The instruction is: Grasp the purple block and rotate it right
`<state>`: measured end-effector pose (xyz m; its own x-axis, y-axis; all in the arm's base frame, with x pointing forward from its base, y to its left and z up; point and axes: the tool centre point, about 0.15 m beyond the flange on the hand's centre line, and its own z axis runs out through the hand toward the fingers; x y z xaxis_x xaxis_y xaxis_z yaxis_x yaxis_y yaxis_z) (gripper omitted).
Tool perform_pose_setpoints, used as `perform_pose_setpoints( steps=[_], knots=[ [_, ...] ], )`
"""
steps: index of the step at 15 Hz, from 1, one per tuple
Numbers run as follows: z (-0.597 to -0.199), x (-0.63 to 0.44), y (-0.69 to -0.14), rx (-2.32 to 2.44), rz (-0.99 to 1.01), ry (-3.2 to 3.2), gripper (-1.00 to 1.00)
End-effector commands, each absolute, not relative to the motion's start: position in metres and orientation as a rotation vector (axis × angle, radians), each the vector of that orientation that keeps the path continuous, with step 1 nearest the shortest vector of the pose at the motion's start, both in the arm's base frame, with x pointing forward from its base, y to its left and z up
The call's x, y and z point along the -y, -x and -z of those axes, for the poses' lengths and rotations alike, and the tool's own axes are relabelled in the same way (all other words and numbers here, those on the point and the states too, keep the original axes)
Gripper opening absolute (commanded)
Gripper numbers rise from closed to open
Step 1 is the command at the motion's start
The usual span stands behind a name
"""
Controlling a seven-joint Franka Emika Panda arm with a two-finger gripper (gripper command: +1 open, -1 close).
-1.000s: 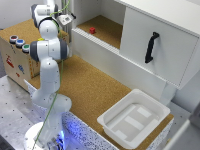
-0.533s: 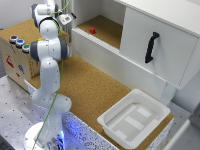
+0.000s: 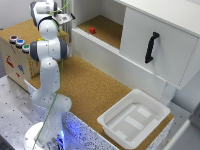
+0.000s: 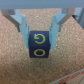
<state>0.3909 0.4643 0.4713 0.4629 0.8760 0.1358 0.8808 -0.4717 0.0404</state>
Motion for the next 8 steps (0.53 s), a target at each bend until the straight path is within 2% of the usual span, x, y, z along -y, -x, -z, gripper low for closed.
perform_pose_setpoints(
  steps=[1,8],
  knots=[
    [-0.479,-0.472,-0.373,1.045,0.242,2.96,-1.0],
    [-0.452,-0.458,-0.371,0.286,0.495,3.191,-1.0]
  ],
)
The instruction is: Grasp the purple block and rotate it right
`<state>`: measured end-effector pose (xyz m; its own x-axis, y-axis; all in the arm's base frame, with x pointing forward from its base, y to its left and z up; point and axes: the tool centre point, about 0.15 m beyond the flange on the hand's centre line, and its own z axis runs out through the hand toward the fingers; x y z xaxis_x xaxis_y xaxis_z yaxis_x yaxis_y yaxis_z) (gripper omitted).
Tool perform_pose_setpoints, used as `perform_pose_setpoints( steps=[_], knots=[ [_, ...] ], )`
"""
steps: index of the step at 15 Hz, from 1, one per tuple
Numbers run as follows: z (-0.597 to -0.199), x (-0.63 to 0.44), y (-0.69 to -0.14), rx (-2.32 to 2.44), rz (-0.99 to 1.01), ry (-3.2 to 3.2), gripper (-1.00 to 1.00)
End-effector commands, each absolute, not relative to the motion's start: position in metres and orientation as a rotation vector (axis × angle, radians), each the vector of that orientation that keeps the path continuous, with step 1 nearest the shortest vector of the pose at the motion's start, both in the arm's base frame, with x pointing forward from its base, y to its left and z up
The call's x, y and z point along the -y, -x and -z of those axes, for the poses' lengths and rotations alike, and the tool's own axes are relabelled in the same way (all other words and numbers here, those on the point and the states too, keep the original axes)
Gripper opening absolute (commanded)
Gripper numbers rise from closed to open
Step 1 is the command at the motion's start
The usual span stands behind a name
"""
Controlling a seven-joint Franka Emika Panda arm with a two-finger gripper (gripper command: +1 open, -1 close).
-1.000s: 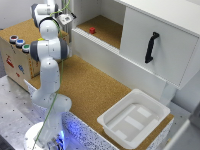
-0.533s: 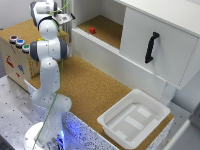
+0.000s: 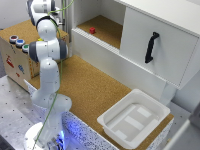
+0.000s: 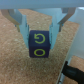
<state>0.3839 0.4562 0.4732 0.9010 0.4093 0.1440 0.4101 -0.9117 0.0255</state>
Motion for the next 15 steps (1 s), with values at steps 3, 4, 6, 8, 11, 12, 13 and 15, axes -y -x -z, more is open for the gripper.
perform_pose_setpoints(
  steps=[3,4,6,8,11,12,13,15],
  knots=[
    [-0.439,-0.469,-0.379,0.083,0.574,3.172,-1.0],
    [-0.437,-0.465,-0.379,-0.008,0.571,3.171,-1.0],
    [-0.432,-0.453,-0.378,-0.199,0.528,3.136,-1.0],
    [-0.424,-0.449,-0.383,-0.264,0.445,3.065,-1.0],
    [-0.437,-0.442,-0.392,-0.219,0.461,3.036,1.0],
    [-0.443,-0.442,-0.392,-0.152,0.459,3.045,1.0],
    [-0.453,-0.437,-0.392,-0.134,0.489,3.069,1.0],
    [-0.473,-0.435,-0.391,-0.026,0.551,3.062,1.0]
  ],
)
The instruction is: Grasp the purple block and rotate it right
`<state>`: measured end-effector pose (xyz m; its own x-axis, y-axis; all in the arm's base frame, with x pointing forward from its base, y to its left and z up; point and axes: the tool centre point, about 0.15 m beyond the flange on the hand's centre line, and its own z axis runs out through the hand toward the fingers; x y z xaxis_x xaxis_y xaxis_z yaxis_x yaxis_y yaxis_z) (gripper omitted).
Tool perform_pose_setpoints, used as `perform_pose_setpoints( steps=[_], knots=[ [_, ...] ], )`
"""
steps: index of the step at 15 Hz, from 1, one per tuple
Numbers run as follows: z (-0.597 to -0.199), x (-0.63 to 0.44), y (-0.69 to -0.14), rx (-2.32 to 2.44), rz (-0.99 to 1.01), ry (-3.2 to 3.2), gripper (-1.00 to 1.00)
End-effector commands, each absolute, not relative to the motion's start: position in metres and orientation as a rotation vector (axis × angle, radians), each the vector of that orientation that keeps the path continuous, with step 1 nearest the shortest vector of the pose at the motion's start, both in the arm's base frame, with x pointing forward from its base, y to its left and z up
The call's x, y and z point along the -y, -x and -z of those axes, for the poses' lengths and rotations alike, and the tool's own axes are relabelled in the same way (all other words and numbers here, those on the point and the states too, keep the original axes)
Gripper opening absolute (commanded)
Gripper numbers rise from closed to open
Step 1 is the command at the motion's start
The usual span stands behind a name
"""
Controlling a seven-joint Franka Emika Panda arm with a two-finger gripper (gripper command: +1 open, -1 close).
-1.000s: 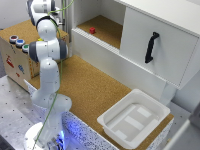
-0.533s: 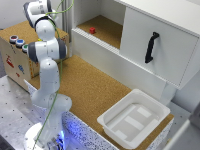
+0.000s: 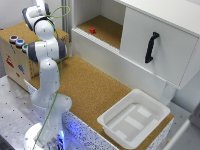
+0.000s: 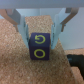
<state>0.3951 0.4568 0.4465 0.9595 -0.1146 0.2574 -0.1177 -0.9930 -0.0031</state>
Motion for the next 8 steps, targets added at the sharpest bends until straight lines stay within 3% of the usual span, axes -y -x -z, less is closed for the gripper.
perform_pose_setpoints(
  steps=[1,8],
  knots=[
    [-0.484,-0.432,-0.388,0.02,-0.593,-3.104,1.0],
    [-0.514,-0.419,-0.327,-0.189,-0.656,-3.014,1.0]
  ],
)
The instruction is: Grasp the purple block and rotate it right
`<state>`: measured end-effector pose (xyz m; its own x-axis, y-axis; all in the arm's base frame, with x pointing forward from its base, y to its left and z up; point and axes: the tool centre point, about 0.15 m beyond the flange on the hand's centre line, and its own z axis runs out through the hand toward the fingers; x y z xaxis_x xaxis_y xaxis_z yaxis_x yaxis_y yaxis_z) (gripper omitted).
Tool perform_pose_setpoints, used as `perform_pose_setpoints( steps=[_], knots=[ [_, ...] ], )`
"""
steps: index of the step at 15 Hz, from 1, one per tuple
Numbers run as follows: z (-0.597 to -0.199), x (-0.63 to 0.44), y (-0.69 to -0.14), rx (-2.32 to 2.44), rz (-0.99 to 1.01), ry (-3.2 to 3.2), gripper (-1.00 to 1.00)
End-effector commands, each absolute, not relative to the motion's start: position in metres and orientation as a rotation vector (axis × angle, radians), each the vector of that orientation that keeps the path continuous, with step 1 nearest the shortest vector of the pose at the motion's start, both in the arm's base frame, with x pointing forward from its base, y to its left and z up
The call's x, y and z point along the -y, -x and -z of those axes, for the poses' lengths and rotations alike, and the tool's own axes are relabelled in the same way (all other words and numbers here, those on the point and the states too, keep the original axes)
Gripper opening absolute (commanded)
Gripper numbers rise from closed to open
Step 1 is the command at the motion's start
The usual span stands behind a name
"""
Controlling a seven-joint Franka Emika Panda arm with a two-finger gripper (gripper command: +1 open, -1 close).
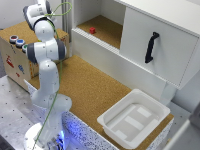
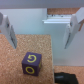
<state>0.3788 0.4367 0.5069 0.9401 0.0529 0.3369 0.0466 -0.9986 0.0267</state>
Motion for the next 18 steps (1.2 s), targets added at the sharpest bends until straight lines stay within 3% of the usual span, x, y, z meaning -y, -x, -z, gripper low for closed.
perform_pose_setpoints(
  steps=[1,10,18],
  knots=[
    [-0.513,-0.419,-0.315,-0.193,-0.652,-3.011,1.0],
    [-0.482,-0.421,-0.261,-0.364,-0.638,-3.186,1.0],
    [-0.466,-0.431,-0.285,-0.126,-0.329,-3.127,1.0]
  ],
)
